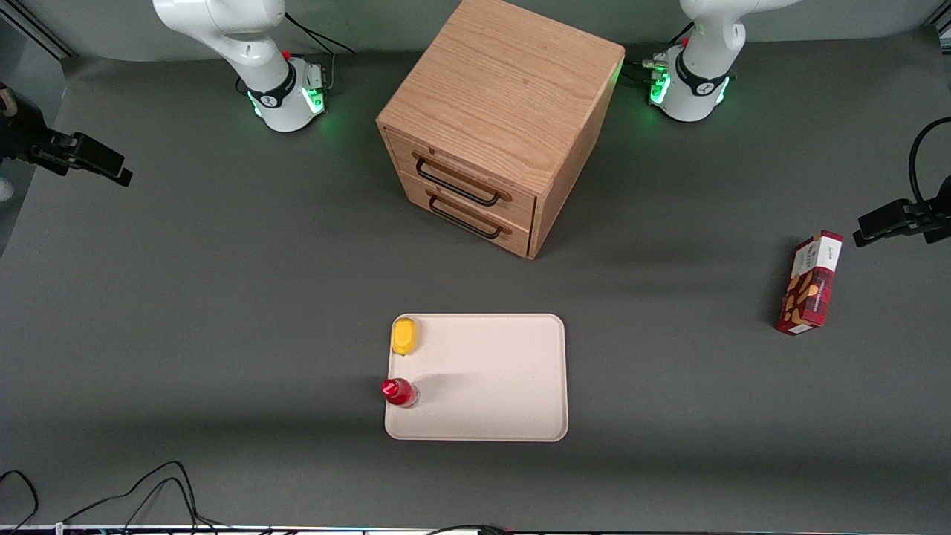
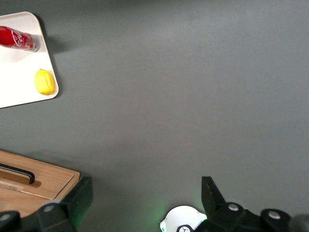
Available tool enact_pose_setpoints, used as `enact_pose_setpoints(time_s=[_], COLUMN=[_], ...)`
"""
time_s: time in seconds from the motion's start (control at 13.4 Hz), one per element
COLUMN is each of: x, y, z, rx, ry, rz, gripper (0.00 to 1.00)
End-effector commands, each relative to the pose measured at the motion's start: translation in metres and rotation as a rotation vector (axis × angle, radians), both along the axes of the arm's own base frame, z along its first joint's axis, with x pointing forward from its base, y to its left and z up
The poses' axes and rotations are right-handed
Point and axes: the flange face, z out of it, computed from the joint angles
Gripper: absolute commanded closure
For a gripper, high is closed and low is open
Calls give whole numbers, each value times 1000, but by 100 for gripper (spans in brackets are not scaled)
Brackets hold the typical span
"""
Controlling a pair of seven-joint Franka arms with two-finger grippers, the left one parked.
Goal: Open upper drawer
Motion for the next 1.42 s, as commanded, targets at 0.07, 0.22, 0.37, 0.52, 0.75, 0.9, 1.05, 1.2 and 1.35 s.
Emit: enact_pose_setpoints(time_s=[0.07,0.22,0.37,0.52,0.75,0.9,1.05,1.2,1.35], x=[4,5,4,4,-1,-6,-5,-3,1], y=[23,32,42,55,66,92,125,156,181], z=[-8,-10,-15,-15,-18,-21,-33,-43,-64], rx=[79,160,227,225,274,310,417,489,531], ry=[60,68,88,90,124,135,169,182,206], rz=[57,130,151,180,337,447,494,592,738], gripper=[0,0,0,0,0,0,0,0,0])
